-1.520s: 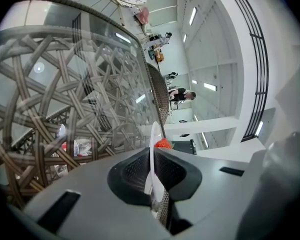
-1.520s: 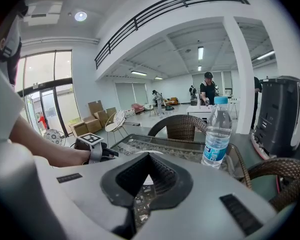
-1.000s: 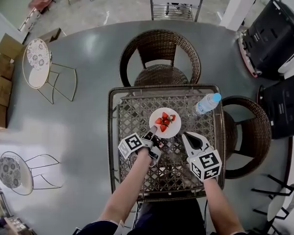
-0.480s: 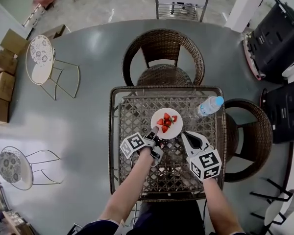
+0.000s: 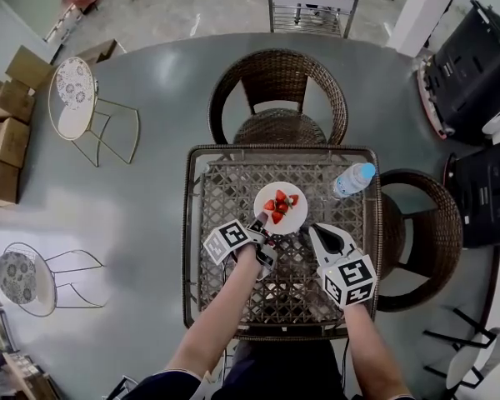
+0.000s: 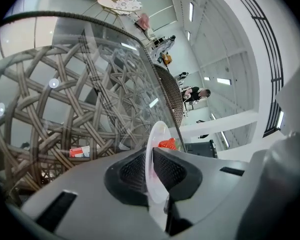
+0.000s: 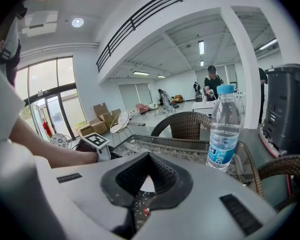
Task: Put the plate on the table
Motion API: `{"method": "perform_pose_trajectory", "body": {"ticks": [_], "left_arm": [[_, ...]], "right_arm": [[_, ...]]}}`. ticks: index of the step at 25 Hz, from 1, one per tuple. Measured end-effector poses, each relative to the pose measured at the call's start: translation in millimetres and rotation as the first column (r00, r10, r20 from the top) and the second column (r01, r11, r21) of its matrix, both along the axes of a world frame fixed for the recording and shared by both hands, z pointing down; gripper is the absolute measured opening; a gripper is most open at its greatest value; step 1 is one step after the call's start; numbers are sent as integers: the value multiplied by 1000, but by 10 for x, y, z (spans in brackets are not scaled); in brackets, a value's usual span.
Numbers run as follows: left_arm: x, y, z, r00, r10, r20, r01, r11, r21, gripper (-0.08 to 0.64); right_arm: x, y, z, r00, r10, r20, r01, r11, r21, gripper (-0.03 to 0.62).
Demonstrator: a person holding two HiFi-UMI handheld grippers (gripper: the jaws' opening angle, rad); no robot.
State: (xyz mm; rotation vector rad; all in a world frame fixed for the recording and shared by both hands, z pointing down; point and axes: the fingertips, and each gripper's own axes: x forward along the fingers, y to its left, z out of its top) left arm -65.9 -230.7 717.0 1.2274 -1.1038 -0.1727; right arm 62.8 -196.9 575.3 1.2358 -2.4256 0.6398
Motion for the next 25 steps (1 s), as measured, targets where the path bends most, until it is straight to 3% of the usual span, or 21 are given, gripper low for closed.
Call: {"method": "perform_pose_trajectory", "body": {"ticks": [5,12,25], "left_arm": [[13,10,-23,994,32,101,-30,999,-17,25],[0,52,-15,968,75,238,-61,996,-69,49],[-46,45,-29,892,147,427,-96,986,-138,75]], "right_arm": [[81,24,-19,1000,4,15,-4,1000,4,5],[160,67,-27,999,2,36,-2,1000,-1,5],[239,102,-92,998,-6,58,5,1000,16,5]]}}
